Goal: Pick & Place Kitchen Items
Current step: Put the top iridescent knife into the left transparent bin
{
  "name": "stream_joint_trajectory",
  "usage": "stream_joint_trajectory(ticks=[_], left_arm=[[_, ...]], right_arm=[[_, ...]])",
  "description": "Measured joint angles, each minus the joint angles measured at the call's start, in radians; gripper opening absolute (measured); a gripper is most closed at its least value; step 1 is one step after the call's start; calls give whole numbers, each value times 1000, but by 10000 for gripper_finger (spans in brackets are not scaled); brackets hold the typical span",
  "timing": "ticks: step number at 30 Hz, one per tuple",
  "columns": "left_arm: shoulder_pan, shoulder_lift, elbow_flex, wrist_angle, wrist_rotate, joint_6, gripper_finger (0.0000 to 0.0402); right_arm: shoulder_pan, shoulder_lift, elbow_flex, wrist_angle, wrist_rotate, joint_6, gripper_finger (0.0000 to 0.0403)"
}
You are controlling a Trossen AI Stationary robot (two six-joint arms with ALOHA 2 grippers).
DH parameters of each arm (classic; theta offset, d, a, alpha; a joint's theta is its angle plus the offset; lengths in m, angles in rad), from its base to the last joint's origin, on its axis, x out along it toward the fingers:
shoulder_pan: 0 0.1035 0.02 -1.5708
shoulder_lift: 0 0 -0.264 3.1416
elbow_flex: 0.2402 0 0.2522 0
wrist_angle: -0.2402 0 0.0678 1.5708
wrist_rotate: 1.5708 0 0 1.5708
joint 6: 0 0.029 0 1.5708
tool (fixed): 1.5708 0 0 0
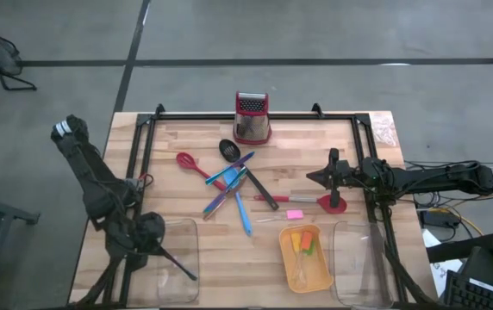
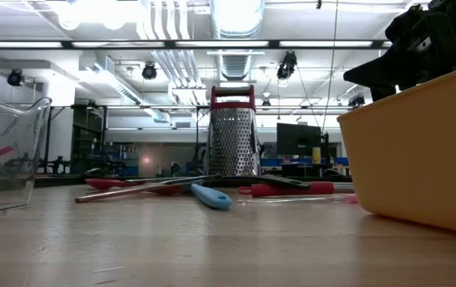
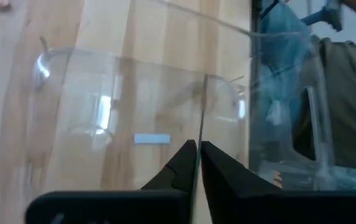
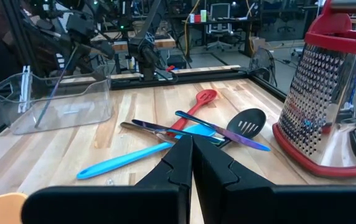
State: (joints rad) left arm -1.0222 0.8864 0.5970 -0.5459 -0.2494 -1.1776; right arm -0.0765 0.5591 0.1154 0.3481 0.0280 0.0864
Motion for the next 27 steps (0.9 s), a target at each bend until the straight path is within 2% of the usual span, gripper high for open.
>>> stream_joint_trajectory(ticks=[10, 14, 18, 25, 27], left_arm=[[0, -4, -14, -3, 0, -32, 84], [4, -8, -12, -4, -31, -21, 102], [6, -19, 2, -4, -107, 30, 115], [11, -38, 25, -3, -345, 66, 117], [31, -38, 31, -3, -375, 87, 117]], right_arm=[[0, 0, 0, 0, 0, 0, 8], [0, 0, 0, 0, 0, 0, 9], [0, 0, 0, 0, 0, 0, 8], [0, 0, 0, 0, 0, 0, 8], [0, 0, 0, 0, 0, 0, 8]])
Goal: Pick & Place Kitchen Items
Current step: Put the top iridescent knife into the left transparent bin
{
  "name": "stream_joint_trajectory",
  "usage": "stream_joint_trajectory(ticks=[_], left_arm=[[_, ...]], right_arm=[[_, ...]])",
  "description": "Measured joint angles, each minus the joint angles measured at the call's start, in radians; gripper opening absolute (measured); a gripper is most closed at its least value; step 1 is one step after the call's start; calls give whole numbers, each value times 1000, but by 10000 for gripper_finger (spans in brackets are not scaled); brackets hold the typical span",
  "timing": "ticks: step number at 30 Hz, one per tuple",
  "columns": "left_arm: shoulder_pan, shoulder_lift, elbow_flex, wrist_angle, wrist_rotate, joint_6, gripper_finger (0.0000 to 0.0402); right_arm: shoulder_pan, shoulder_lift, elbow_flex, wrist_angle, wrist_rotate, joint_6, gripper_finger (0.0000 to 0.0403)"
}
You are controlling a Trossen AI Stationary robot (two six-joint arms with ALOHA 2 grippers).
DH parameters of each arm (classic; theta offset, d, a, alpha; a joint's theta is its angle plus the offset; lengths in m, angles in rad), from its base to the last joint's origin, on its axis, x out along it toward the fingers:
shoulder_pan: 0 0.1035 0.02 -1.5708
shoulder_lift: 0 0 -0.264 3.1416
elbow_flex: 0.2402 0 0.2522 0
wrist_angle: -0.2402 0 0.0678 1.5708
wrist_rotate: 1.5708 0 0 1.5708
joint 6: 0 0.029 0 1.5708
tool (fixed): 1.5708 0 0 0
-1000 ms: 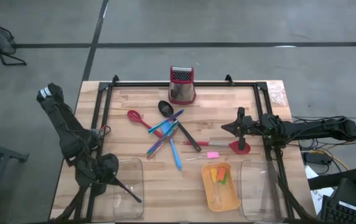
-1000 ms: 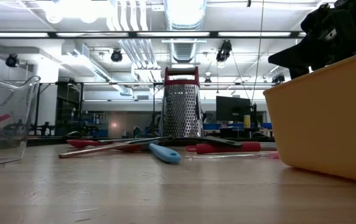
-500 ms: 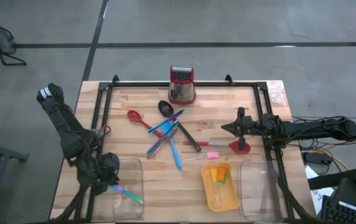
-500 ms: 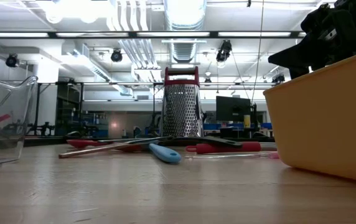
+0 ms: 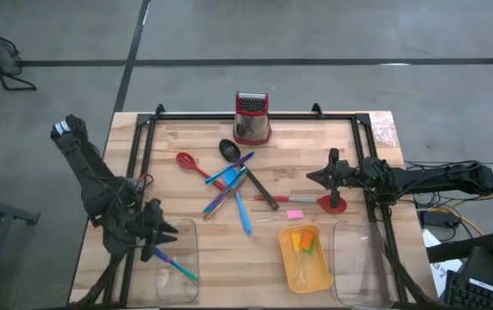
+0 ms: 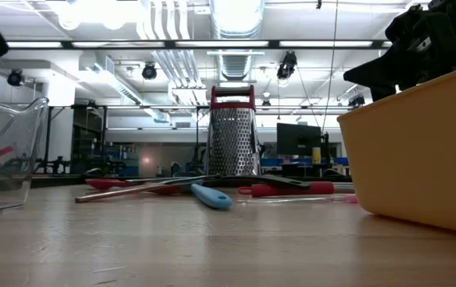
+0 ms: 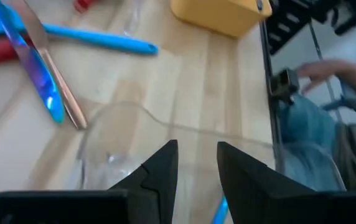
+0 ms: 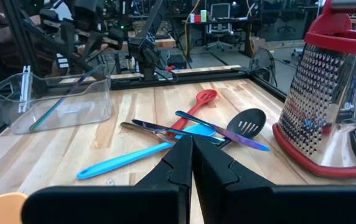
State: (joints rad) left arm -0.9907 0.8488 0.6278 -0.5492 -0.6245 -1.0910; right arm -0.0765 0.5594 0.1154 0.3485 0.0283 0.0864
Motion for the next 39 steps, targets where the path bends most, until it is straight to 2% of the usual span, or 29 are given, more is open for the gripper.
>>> stream_joint_trajectory(ticks=[5, 11, 16, 24, 31, 39], left_arm=[[97, 3, 10, 10, -1, 82, 117], [278, 4, 11, 11, 46, 210, 124], [474, 4, 11, 14, 128, 361, 135], [817, 28, 11, 21, 283, 507, 141], [1011, 159, 17, 120, 364, 626, 178], [1095, 354, 95, 155, 374, 779, 193]], right_arm=[[0, 0, 0, 0, 0, 0, 9], [0, 0, 0, 0, 0, 0, 9], [0, 0, 0, 0, 0, 0, 8], [0, 0, 0, 0, 0, 0, 8], [0, 0, 0, 0, 0, 0, 9], [0, 0, 0, 0, 0, 0, 9]])
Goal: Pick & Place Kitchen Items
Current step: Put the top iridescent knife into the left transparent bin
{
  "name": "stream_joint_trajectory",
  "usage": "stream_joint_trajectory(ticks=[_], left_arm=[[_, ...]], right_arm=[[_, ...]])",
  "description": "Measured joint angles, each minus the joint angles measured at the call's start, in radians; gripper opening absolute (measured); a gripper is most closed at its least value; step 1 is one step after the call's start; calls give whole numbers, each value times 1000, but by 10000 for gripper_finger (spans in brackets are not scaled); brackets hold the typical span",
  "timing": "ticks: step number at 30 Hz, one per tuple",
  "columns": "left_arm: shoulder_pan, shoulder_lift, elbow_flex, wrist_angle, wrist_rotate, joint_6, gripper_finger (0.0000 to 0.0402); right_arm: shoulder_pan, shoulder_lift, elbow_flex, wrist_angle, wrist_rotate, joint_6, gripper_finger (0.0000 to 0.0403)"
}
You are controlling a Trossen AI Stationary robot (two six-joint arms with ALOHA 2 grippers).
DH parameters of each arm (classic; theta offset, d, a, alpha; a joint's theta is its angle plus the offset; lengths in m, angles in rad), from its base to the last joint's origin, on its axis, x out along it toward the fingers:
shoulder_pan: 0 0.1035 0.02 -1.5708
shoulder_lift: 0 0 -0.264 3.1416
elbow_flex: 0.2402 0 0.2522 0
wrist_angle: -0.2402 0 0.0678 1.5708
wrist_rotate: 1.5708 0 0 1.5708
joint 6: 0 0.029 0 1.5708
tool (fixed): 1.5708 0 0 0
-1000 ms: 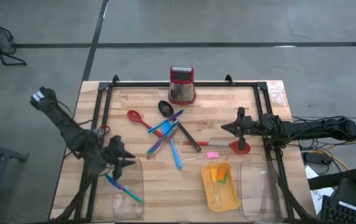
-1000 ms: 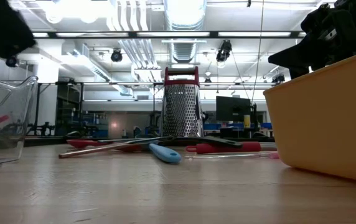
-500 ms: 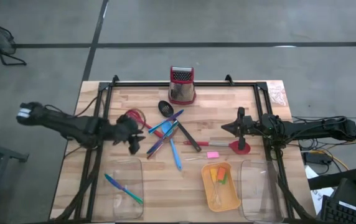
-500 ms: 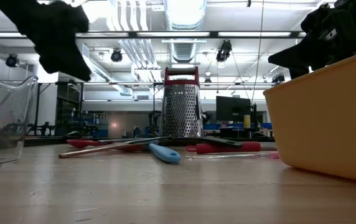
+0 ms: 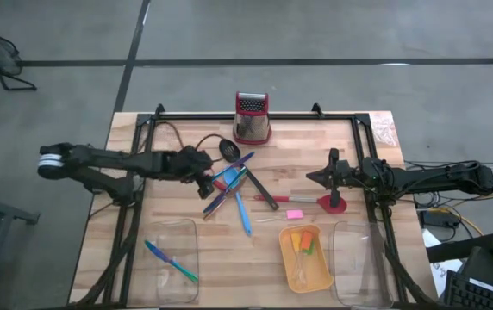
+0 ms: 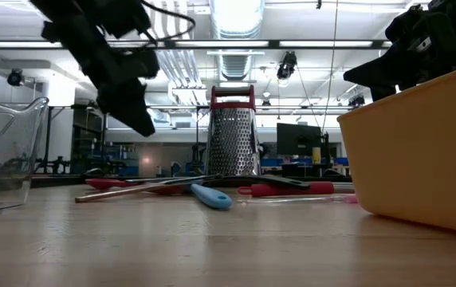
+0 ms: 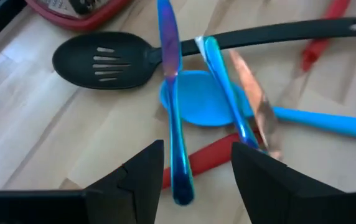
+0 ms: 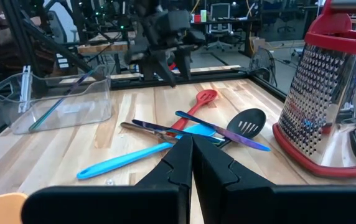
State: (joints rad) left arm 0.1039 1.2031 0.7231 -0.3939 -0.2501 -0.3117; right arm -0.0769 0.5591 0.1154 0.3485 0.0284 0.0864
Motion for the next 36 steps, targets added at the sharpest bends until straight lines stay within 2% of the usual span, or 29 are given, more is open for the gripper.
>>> stream_joint_trajectory(ticks=[10, 18, 26, 36], left_arm=[[68, 207, 82, -1, -5, 49, 193], [125, 316, 125, -15, 5, 57, 193], [130, 355, 127, -14, 48, 56, 193], [130, 333, 127, -16, 58, 56, 193]], right_arm=[[0, 0, 0, 0, 0, 0, 8], [0, 0, 0, 0, 0, 0, 8], [0, 0, 0, 0, 0, 0, 8], [0, 0, 0, 0, 0, 0, 8]])
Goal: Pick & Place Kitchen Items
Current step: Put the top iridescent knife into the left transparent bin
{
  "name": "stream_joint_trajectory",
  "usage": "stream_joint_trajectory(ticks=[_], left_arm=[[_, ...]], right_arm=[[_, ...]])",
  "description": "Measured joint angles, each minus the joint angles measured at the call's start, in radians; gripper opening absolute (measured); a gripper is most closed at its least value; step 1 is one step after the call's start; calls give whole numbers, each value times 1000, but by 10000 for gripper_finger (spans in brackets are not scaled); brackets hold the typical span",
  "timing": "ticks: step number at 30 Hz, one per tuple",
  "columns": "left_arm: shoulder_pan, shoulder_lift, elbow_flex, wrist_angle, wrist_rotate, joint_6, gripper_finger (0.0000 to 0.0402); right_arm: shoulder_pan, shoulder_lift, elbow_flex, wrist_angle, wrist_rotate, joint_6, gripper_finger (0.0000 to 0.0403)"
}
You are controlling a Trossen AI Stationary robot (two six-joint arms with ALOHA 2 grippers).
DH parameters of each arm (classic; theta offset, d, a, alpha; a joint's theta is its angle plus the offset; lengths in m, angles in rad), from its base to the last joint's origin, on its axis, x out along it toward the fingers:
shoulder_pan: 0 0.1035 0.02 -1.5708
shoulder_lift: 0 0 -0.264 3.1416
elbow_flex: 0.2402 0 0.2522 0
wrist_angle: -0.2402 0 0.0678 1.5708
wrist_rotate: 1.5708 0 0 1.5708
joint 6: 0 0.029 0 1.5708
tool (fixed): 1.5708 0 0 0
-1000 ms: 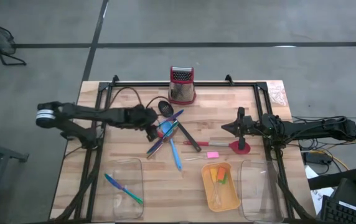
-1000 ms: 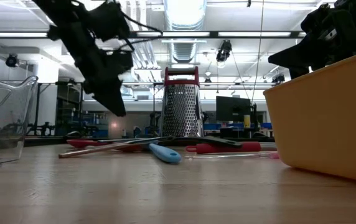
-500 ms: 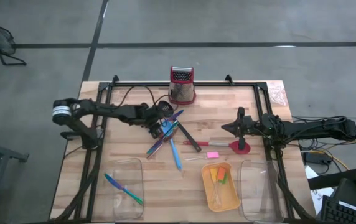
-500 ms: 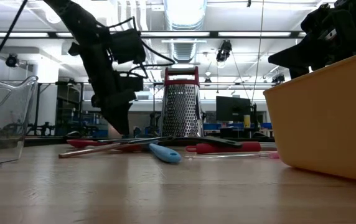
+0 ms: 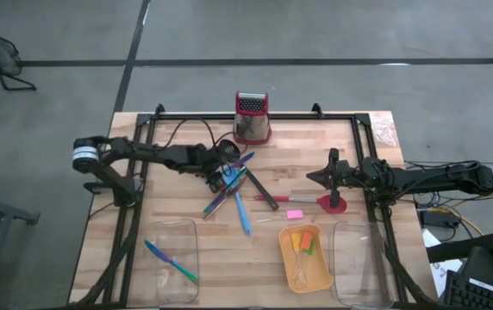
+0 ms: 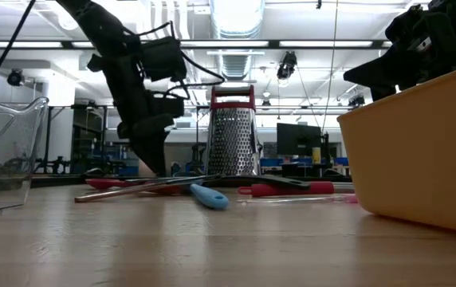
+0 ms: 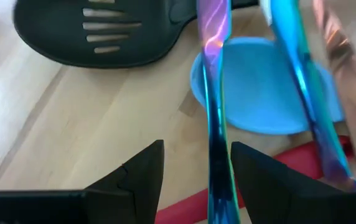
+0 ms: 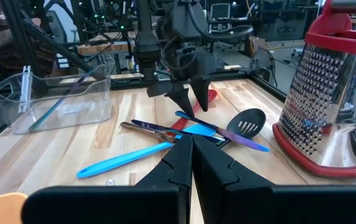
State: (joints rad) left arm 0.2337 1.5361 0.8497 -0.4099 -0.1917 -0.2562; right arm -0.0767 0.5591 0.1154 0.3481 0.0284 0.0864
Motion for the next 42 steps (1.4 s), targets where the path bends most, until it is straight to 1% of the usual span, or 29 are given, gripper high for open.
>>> stream_joint_trajectory(ticks=[4, 8, 10, 16, 39, 42], left_arm=[[0, -18, 0, 0, 1, 0, 192], [0, -16, -3, -3, 65, -1, 193], [-1, -6, -4, -5, 74, -1, 192], [0, 23, -4, -6, 71, 15, 191], [0, 53, -4, 2, 66, 45, 190], [0, 53, -4, 2, 66, 45, 184]], right_arm=[[0, 0, 0, 0, 0, 0, 8], [0, 0, 0, 0, 0, 0, 8], [0, 0, 0, 0, 0, 0, 8], [0, 0, 0, 0, 0, 0, 8], [0, 0, 0, 0, 0, 0, 8], [0, 0, 0, 0, 0, 0, 8]])
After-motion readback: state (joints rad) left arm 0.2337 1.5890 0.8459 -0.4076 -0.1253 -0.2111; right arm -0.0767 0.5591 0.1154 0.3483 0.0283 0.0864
